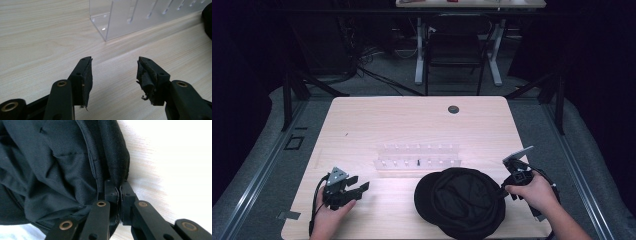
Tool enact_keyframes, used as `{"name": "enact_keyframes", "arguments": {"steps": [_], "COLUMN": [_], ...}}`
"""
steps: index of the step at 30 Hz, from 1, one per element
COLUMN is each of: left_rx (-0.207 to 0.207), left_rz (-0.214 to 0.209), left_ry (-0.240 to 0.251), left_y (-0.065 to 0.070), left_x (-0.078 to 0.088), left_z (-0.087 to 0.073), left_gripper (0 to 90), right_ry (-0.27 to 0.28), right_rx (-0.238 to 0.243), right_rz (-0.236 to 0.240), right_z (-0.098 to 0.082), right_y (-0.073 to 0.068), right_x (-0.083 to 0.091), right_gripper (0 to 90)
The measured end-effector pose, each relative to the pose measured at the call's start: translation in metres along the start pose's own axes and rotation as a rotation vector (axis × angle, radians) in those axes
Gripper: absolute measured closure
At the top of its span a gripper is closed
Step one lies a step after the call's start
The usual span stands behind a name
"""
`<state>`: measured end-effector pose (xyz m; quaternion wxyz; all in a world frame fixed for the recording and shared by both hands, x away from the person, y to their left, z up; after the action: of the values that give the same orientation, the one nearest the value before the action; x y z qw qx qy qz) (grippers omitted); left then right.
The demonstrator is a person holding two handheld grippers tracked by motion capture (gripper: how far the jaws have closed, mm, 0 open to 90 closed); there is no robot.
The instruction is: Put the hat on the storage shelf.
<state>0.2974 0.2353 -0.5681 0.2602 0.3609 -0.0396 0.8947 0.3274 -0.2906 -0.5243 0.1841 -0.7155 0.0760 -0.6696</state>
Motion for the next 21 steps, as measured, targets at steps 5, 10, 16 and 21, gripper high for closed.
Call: {"name": "enact_keyframes", "arguments": {"steps": [5, 10, 16, 21], "left_rx": [0.000, 0.001, 0.000, 0.002], "left_rz": [0.003, 0.002, 0.003, 0.003], "left_ry": [0.001, 0.002, 0.004, 0.002], "left_y": [0.000, 0.000, 0.000, 0.000], "left_x": [0.000, 0.000, 0.000, 0.001], "left_z": [0.000, 0.000, 0.000, 0.000], "left_gripper": [46.3, 46.3, 46.3, 46.3], "right_ry": [-0.035, -0.011, -0.002, 0.014], "right_rx": [0.007, -0.026, -0.024, -0.026], "right_rz": [0.015, 0.085, 0.131, 0.174], "right_z": [0.000, -0.002, -0.003, -0.004], "right_y": [0.001, -0.001, -0.005, -0.011], "right_x": [0.007, 0.015, 0.027, 0.036], "right_gripper": [87.7, 88.1, 88.1, 88.1]}}
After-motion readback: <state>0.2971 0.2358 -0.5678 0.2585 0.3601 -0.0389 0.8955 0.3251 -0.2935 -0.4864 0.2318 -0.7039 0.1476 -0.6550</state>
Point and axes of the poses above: each handheld gripper's, and its own axes: x roughly backward along the jaws, z roughly out of its top, y roughly to its right, the point moved 1 cm from there along -x, roughly forward along the jaws, and after that the axes turned 4 degrees about -y, right-handed, at the moved point
